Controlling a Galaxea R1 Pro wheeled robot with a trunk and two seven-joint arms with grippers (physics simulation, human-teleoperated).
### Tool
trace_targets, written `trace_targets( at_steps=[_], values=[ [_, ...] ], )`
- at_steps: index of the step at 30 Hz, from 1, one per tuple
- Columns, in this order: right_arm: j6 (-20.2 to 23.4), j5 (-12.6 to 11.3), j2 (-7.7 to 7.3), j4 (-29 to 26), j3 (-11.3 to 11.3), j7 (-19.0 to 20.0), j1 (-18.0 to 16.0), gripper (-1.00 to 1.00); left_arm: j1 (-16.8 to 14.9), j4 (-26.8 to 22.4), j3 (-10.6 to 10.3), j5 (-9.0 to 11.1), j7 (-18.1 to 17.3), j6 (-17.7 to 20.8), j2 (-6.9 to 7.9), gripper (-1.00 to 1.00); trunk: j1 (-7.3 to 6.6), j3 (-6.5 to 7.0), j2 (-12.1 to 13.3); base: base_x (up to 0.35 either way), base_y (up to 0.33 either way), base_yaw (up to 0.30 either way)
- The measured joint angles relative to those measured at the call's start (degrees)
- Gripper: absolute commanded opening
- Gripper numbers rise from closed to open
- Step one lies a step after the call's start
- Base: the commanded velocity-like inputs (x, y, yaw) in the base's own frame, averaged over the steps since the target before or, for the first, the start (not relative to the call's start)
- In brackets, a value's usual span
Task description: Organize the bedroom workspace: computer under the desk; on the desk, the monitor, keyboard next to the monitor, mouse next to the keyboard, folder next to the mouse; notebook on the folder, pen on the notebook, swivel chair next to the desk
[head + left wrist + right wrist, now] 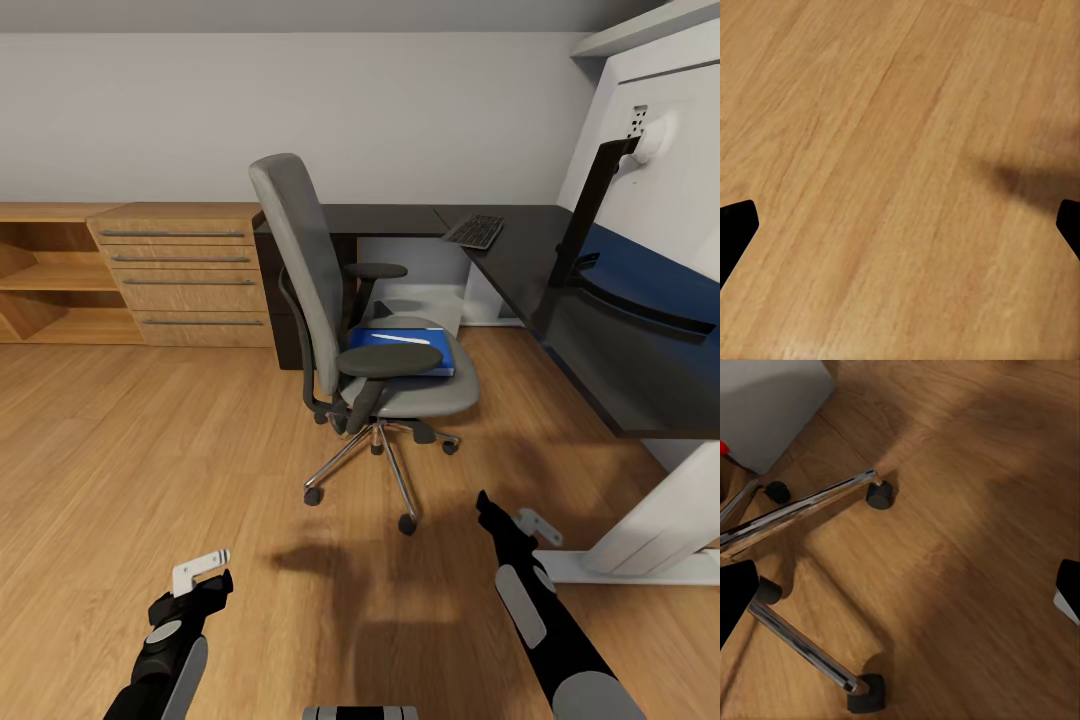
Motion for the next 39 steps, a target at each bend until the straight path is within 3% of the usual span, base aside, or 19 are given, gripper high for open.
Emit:
trace_targets(
  at_steps=[6,10,13,17,32,39],
  values=[
    [0.13,-0.57,-0.07,-0.48,-1.40,0.01,0.00,1.00,0.00,0.01,0.04,0.00,0.00,-0.06,0.00,1.00,0.00,0.00,0.00,0.001,0.000,0.000],
    [0.20,-3.30,-0.13,-2.44,-3.17,0.01,-0.11,1.00,0.00,0.09,0.06,0.00,0.00,-0.21,0.00,1.00,-0.01,0.00,0.00,0.093,0.000,0.000],
    [0.75,-6.04,-0.13,-4.07,-3.77,0.01,-0.14,1.00,0.00,0.18,0.08,0.02,-0.07,-0.31,0.10,1.00,-0.03,0.00,0.00,0.225,0.000,0.000],
    [1.71,-7.85,-0.12,-5.12,-3.87,0.23,-0.15,1.00,0.00,0.19,0.07,0.07,-0.07,-0.40,0.49,1.00,-0.01,0.00,0.00,0.140,0.000,0.000],
    [1.00,-8.34,-0.22,-6.92,-4.07,4.50,-0.16,1.00,0.00,2.49,-0.02,0.10,-0.03,-0.52,0.71,1.00,-0.01,0.00,0.00,0.135,0.000,0.000],
    [-4.16,-8.45,-0.27,-6.97,-4.09,8.47,-0.15,1.00,0.00,2.72,-0.02,0.10,0.02,-0.53,0.71,1.00,0.00,0.00,0.00,0.022,0.000,0.000]
  ],
)
